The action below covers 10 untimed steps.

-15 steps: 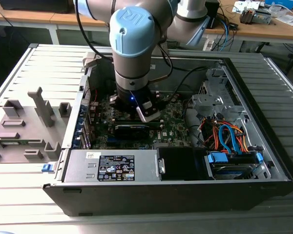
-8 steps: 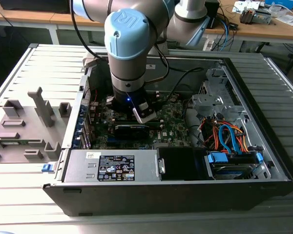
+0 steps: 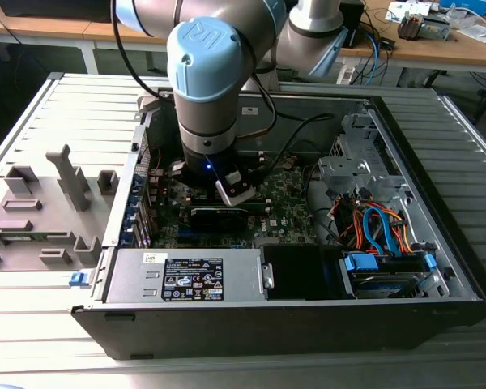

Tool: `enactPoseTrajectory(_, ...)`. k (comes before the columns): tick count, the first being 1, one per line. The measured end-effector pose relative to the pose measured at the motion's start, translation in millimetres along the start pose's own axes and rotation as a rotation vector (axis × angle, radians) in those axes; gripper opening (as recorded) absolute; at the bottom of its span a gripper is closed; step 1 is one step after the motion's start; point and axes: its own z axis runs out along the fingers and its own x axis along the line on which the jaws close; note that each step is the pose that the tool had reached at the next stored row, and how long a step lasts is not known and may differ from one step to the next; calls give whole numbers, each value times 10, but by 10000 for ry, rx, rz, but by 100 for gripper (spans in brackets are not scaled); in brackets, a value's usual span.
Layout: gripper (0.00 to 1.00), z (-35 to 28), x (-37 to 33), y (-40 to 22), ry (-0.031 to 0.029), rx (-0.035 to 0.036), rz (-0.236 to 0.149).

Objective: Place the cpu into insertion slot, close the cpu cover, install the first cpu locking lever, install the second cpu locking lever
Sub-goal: 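Install the second cpu locking lever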

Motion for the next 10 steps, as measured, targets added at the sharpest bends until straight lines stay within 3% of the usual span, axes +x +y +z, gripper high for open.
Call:
enactPoseTrajectory(5, 11, 15, 17, -4, 97, -26, -378)
enactPoseTrajectory(10, 11, 27, 16, -7, 96, -59, -383)
